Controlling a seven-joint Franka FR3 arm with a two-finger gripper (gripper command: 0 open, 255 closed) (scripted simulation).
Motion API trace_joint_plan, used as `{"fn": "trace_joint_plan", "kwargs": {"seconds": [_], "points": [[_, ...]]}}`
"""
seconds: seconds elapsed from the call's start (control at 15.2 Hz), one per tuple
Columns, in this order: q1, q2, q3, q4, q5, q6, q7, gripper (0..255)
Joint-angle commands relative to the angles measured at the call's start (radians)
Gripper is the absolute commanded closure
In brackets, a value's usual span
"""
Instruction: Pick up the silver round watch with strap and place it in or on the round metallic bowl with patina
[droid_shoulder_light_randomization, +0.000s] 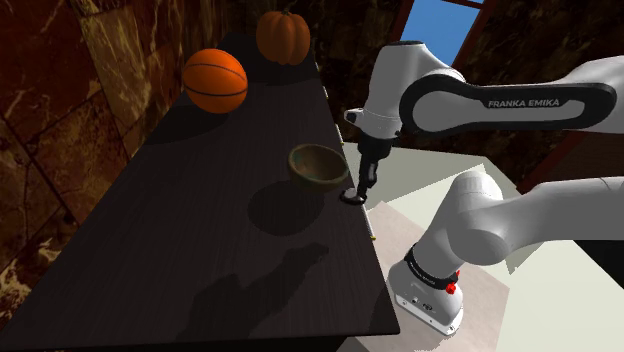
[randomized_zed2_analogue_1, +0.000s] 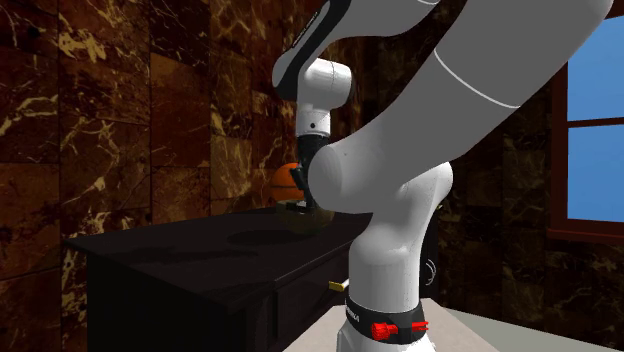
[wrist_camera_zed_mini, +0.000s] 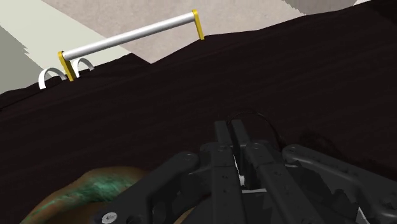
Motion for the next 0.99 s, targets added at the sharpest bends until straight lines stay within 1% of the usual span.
{"fn": "trace_joint_plan", "kwargs": {"seconds": [0.0, 0.92], "points": [[-0.002, -0.003, -0.002, 0.027, -0.003, -0.030, -0.001, 255], [0.000, -0.003, -0.002, 0.215, -0.003, -0.218, 0.010, 255]]}}
